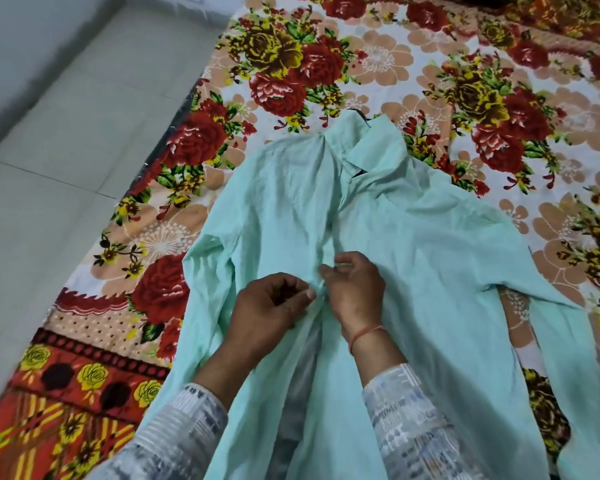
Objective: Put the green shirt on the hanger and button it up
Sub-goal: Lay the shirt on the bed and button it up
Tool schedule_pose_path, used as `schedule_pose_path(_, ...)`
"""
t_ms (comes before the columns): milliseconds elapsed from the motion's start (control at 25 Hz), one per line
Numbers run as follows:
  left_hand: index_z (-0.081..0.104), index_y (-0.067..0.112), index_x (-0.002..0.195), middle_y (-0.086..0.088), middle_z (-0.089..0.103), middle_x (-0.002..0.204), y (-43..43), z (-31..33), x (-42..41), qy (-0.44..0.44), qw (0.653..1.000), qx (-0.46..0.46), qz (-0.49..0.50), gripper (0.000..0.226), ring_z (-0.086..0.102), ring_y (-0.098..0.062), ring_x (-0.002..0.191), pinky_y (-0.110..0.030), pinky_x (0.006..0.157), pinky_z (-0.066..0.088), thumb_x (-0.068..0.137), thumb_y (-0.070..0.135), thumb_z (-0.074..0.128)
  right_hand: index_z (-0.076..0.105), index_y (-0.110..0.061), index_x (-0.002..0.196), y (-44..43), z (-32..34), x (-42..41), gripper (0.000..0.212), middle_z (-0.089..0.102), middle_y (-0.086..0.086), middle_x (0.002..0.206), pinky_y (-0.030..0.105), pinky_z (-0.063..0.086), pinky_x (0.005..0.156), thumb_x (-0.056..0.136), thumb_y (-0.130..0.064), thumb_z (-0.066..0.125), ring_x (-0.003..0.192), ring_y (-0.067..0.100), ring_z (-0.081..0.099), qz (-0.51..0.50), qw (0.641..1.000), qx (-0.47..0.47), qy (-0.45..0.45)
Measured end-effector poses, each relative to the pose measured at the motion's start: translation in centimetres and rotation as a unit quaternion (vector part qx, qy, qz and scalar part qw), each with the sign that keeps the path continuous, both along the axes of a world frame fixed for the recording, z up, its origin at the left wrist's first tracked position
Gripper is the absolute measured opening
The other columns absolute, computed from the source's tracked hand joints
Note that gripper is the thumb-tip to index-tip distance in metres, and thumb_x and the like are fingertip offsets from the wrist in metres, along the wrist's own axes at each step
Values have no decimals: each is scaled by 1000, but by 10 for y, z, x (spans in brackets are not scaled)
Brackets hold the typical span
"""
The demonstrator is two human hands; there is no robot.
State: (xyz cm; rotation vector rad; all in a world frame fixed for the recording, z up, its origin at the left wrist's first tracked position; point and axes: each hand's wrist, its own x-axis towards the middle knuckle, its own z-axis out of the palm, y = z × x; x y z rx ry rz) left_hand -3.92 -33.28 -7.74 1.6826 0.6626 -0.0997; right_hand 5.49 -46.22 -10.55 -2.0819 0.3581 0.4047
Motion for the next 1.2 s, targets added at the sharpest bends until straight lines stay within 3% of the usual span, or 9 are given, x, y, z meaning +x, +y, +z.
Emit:
schedule_pose_path(120,76,30,95,13,74,77,18,-11,-24,40,963,267,4,16,72,-12,74,-27,67,50,84,28,88,66,-14,116,-23,-2,-18,30,73,10,108,43,56,91,86,-15,71,104,34,69,78,976,-162,-125)
schedule_pose_path(280,77,28,108,1,80,98,53,-10,-57,146,931,331,51,29,75,-30,95,-35,75,52,81,32,87,66,-14,102,-25,5,-77,22,74,6,90,33,54,82,87,-29,73,96,31,72,133,986,-91,-37)
schedule_pose_path(400,76,23,121,-5,77,117,59,-11,-75,159,930,331,6,53,73,-31,105,-39,86,56,75,45,92,67,-15,84,-21,-9,-120,36,76,2,79,41,64,83,72,-46,77,86,29,78,148,980,0,130)
schedule_pose_path(520,68,22,133,-9,67,125,52,-14,-88,163,921,347,-73,78,67,-34,114,-42,95,55,66,50,96,75,-20,97,-17,-18,-142,26,83,4,95,49,68,80,74,-27,85,88,29,81,76,963,122,227)
schedule_pose_path(600,59,21,143,-13,60,128,52,-20,-101,175,903,373,-122,83,62,-39,120,-44,96,53,68,32,93,76,-12,103,-18,-15,-151,18,82,13,105,44,64,80,86,-10,80,99,36,80,-18,942,224,250)
schedule_pose_path(720,49,18,153,-17,57,131,62,-25,-125,157,894,394,-141,85,59,-44,124,-46,96,52,74,5,77,72,-10,111,-30,-10,-163,14,80,17,113,50,63,84,98,-17,71,105,36,77,-182,913,304,202)
schedule_pose_path(960,39,21,160,-16,68,123,41,-18,-177,71,932,336,-116,104,69,-41,108,-42,78,53,72,35,93,74,-7,119,-30,8,-221,25,83,12,108,45,68,80,96,-16,77,99,32,81,66,921,234,305)
schedule_pose_path(1040,36,26,161,-10,72,112,35,-22,-190,87,932,309,-170,110,71,-34,102,-37,72,47,69,41,93,74,-2,118,-25,4,-237,21,82,19,107,51,67,84,101,-13,71,101,37,80,20,928,231,291)
schedule_pose_path(1200,52,21,153,-9,77,94,36,-34,-201,21,927,334,-169,70,74,-36,89,-39,67,50,87,14,77,74,-7,118,-23,8,-252,26,83,15,107,47,67,82,110,-25,57,101,33,80,-77,913,288,278)
